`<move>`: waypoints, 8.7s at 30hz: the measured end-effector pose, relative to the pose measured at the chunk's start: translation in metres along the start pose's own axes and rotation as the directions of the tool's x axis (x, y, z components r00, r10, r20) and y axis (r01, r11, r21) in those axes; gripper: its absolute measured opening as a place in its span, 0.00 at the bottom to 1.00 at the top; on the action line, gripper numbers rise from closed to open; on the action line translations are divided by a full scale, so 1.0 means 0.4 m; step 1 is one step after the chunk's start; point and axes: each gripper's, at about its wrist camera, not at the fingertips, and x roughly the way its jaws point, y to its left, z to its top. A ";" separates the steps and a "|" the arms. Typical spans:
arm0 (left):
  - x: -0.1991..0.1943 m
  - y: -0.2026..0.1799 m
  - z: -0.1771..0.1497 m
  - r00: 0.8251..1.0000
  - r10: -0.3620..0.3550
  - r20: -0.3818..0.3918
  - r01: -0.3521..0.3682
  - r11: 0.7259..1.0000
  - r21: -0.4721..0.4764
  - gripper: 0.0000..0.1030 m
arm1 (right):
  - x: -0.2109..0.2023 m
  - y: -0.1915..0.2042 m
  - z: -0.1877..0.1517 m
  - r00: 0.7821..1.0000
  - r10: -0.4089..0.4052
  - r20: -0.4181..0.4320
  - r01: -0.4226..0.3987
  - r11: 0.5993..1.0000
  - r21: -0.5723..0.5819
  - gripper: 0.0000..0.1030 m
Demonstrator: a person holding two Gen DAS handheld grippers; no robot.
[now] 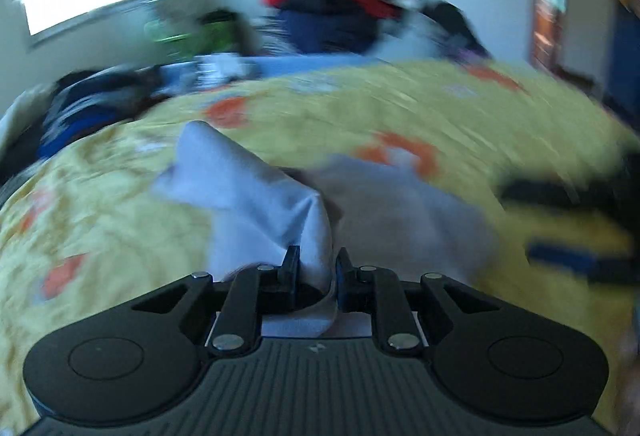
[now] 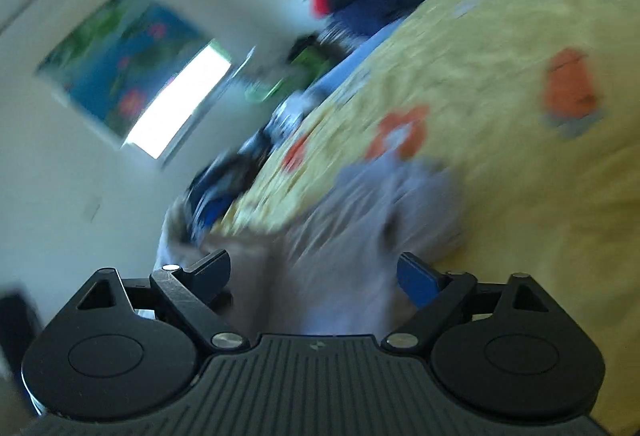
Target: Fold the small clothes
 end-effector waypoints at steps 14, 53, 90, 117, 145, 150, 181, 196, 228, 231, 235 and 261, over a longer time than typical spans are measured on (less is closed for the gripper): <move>0.000 -0.207 -0.173 0.985 0.058 0.164 -0.153 0.736 0.659 0.25 | 0.080 -0.015 0.042 0.984 0.004 -0.180 -0.022 0.995 -0.099 0.90; -0.111 -0.033 -0.167 0.966 -0.241 0.094 0.210 0.943 0.258 0.79 | 0.194 0.178 0.017 0.828 -0.017 -0.561 -0.161 0.951 -0.265 0.71; 0.124 0.123 -0.025 0.916 -0.399 -0.049 0.389 0.910 -0.142 0.81 | 0.417 0.072 0.118 0.899 -0.089 -0.429 0.016 0.985 -0.170 0.52; 0.099 0.087 -0.040 0.970 -0.232 -0.076 0.227 0.971 -0.078 0.89 | 0.274 0.095 0.025 0.931 -0.098 -0.351 -0.056 0.914 -0.402 0.60; 0.268 0.326 0.039 0.917 -0.385 -0.107 0.283 0.816 -0.505 0.89 | 0.251 -0.109 0.145 0.892 0.091 -0.442 -0.052 0.994 0.101 0.81; 0.269 0.283 0.055 0.949 -0.285 -0.134 0.217 0.899 -0.381 0.58 | 0.287 -0.048 0.124 0.892 0.042 -0.451 -0.053 0.999 -0.012 0.73; 0.027 0.390 -0.120 0.968 -0.233 -0.094 0.165 0.873 -0.459 0.78 | 0.200 -0.001 0.010 0.872 0.088 -0.481 -0.084 0.996 0.029 0.63; -0.005 0.302 -0.146 0.974 -0.170 -0.147 0.122 0.950 -0.288 0.30 | 0.172 0.060 -0.080 0.880 -0.064 -0.471 -0.045 0.975 -0.218 0.33; -0.086 0.159 -0.256 0.991 -0.113 -0.066 0.109 0.992 -0.067 0.79 | 0.116 0.094 -0.153 0.885 -0.054 -0.463 -0.032 0.984 -0.175 0.13; -0.125 0.186 -0.247 0.988 -0.134 -0.075 0.128 0.988 -0.089 0.78 | 0.085 0.102 -0.126 0.903 -0.020 -0.429 -0.043 0.990 -0.137 0.15; -0.207 0.229 -0.205 0.979 -0.204 0.031 0.206 0.969 -0.134 0.78 | 0.049 0.172 -0.053 0.940 0.083 -0.331 -0.136 0.981 -0.141 0.43; -0.016 0.134 -0.152 0.990 -0.129 -0.063 0.121 0.986 -0.117 0.85 | 0.245 0.238 -0.056 0.887 0.062 -0.457 -0.145 0.978 -0.149 0.57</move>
